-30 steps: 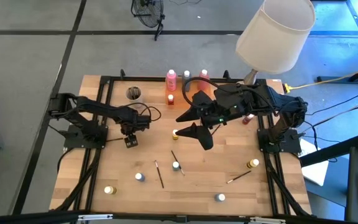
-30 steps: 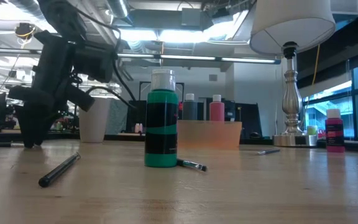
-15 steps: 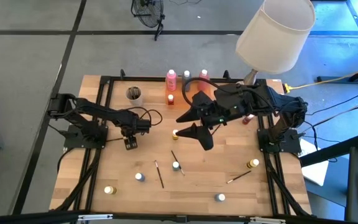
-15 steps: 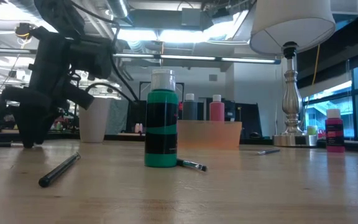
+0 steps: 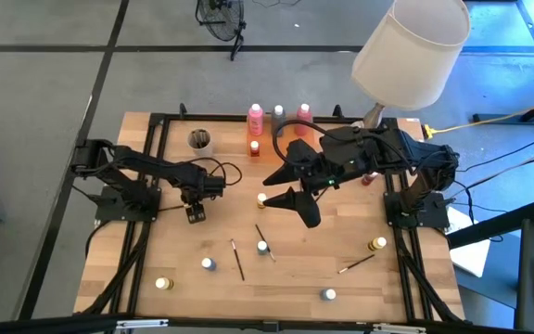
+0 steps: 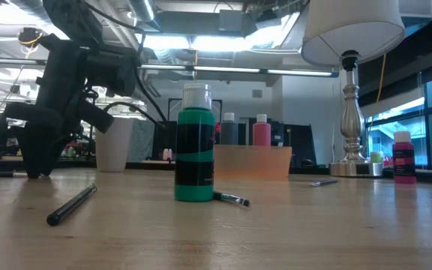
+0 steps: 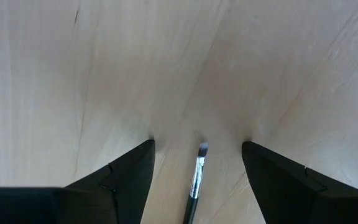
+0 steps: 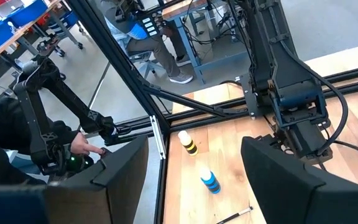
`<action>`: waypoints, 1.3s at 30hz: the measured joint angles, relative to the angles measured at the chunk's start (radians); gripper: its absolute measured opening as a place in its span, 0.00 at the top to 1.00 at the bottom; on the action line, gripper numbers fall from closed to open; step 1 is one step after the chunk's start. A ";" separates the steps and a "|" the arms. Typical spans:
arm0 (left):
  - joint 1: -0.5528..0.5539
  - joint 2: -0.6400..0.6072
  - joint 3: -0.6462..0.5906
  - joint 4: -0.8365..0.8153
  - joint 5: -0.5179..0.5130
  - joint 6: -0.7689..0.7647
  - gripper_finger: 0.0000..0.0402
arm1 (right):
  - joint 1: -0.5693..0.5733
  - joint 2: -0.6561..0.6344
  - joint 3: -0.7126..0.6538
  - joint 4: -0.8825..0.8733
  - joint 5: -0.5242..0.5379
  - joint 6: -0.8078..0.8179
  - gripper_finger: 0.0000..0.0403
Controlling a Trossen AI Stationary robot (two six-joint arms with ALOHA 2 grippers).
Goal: Pick & Place Paint Supplies
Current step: Put the silver paint brush into the white cup
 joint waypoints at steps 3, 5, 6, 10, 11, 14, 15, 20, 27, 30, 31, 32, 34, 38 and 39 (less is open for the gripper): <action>0.000 0.000 0.000 0.000 0.000 -0.001 0.39 | 0.000 0.000 0.000 0.000 0.000 -0.008 0.35; 0.000 0.000 0.000 0.000 0.000 -0.001 0.39 | 0.000 0.000 0.000 0.000 0.000 -0.014 0.35; 0.000 0.000 0.000 0.000 0.000 -0.001 0.39 | 0.000 0.000 0.000 0.000 0.000 -0.023 0.35; 0.000 0.000 0.000 0.000 0.000 -0.002 0.39 | 0.000 0.000 0.000 0.000 0.000 -0.034 0.35; 0.000 0.000 0.000 0.000 0.000 -0.002 0.39 | 0.000 0.000 0.000 0.000 0.000 -0.034 0.35; 0.000 0.000 0.000 0.000 0.002 -0.002 0.39 | 0.000 0.000 0.000 0.000 0.000 -0.034 0.35; 0.000 0.000 0.000 0.000 0.002 -0.002 0.39 | 0.000 0.000 0.000 0.000 0.000 -0.034 0.35; 0.000 0.000 -0.001 0.007 0.002 -0.002 0.39 | 0.000 0.000 0.000 -0.002 0.000 -0.034 0.35; 0.000 0.000 -0.001 0.008 0.002 0.002 0.39 | 0.000 0.000 0.000 -0.004 -0.001 -0.035 0.35; -0.001 0.000 -0.001 0.008 0.002 0.002 0.39 | 0.000 0.000 0.000 -0.005 -0.003 -0.045 0.35; -0.001 0.000 -0.001 0.007 0.002 -0.001 0.39 | 0.000 0.000 0.000 -0.006 -0.009 -0.058 0.35; -0.001 0.000 -0.001 0.006 0.003 -0.002 0.39 | 0.000 0.000 0.000 -0.006 -0.019 -0.069 0.35; -0.001 0.007 0.000 0.004 0.004 0.002 0.40 | 0.000 0.000 0.000 -0.007 -0.027 -0.079 0.35; -0.001 0.028 0.005 -0.001 0.011 0.003 0.44 | 0.000 0.000 0.000 -0.007 -0.027 -0.087 0.35; -0.001 0.033 0.007 -0.003 0.012 0.003 0.44 | 0.000 0.000 0.000 -0.007 -0.027 -0.087 0.35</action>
